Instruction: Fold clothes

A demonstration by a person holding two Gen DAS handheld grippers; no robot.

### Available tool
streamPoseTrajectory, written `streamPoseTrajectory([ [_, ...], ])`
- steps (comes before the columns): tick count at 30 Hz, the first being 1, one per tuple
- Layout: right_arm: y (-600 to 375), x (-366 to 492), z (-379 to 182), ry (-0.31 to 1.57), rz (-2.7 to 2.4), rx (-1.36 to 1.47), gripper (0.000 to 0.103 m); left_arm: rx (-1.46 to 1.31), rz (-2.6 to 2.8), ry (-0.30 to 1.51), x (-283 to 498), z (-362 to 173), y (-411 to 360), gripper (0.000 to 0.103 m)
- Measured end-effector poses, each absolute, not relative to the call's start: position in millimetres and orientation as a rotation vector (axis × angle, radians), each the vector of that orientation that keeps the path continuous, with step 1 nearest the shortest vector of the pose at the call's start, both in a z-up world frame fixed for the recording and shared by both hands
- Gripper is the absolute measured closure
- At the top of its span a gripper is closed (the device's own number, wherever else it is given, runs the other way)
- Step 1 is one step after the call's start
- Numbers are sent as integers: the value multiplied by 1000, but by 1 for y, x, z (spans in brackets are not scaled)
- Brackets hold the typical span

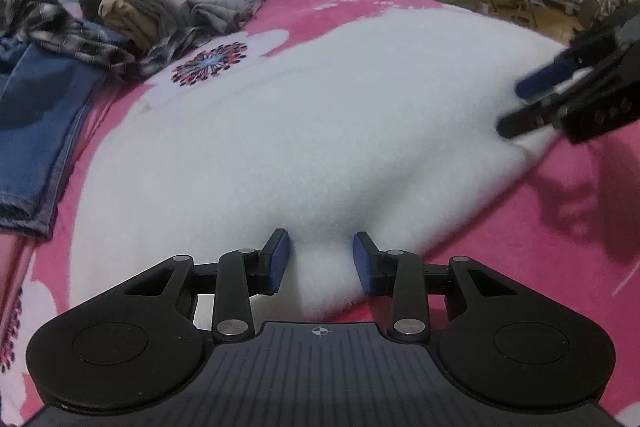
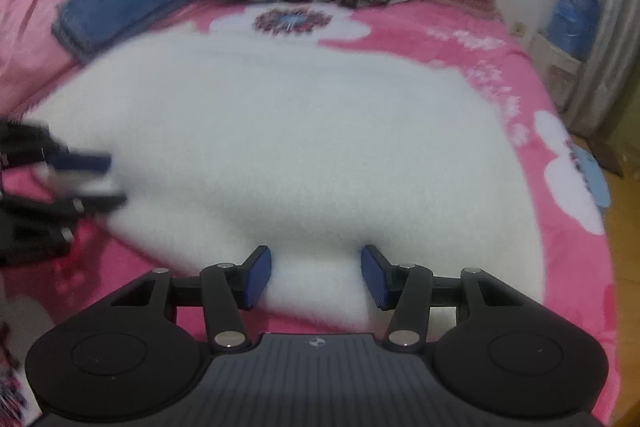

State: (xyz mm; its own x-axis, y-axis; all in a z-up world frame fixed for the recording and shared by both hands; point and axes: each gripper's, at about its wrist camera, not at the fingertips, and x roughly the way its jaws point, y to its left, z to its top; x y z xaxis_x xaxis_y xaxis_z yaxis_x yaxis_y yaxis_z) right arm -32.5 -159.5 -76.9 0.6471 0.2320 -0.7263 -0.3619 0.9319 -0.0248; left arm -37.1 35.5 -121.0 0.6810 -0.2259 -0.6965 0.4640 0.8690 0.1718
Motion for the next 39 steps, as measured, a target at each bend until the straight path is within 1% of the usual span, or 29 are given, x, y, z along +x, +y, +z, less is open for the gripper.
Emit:
streamPoseTrajectory([
  [2,-148,-40,-64,731,381,-176,50,327,-397,725,-36,-122,38,67],
  [5,-120,-44,-71,705,442,-276,49,320,-385,713,-40,-124,36,67],
  [6,-112,-43,-82,731,448,-310,47,322,-381,707,-41,-125,35,67],
  [7,-106,-42,-96,745,442,-349,42,328,-380,702,-42,-125,35,67],
  [8,-103,-45,-105,716,442,-391,39,337,-378,698,-43,-125,34,66],
  [10,-99,-47,-105,699,445,-427,39,352,-368,698,-47,-119,34,64],
  [11,-99,-49,-100,687,435,-427,39,348,-358,694,-49,-115,36,62],
  [12,-100,-51,-94,672,421,-421,40,344,-348,689,-51,-111,38,60],
  [14,-103,-55,-81,642,391,-410,40,314,-320,671,-58,-104,48,53],
  [15,-104,-58,-75,626,376,-404,40,300,-303,677,-60,-103,54,52],
  [16,-107,-61,-74,618,362,-405,39,284,-275,700,-61,-106,61,50],
  [17,-110,-60,-81,653,353,-401,38,257,-261,727,-59,-112,66,48],
  [18,-114,-56,-91,704,345,-395,37,230,-247,753,-57,-117,72,48],
  [20,-122,-51,-102,722,353,-356,32,200,-229,776,-55,-122,77,47],
  [22,-127,-46,-105,733,354,-318,32,184,-222,768,-56,-117,78,47],
  [24,-131,-44,-91,734,310,-249,32,159,-216,757,-58,-109,80,47],
  [27,-150,-52,-78,666,225,-186,32,77,-164,716,-60,-102,96,47],
  [28,-157,-53,-78,654,187,-172,32,58,-142,729,-57,-104,100,47],
  [30,-176,-46,-95,716,146,-115,32,-10,-126,770,-51,-112,108,47],
  [32,-190,-40,-109,756,131,-80,31,-28,-121,765,-50,-115,107,47],
  [34,-191,-39,-112,731,153,-96,31,-7,-116,761,-51,-115,104,47],
  [37,-191,-38,-99,719,125,-79,32,3,-116,761,-52,-115,102,47],
  [39,-194,-46,-84,638,91,-83,32,0,-116,762,-53,-115,103,47],
])
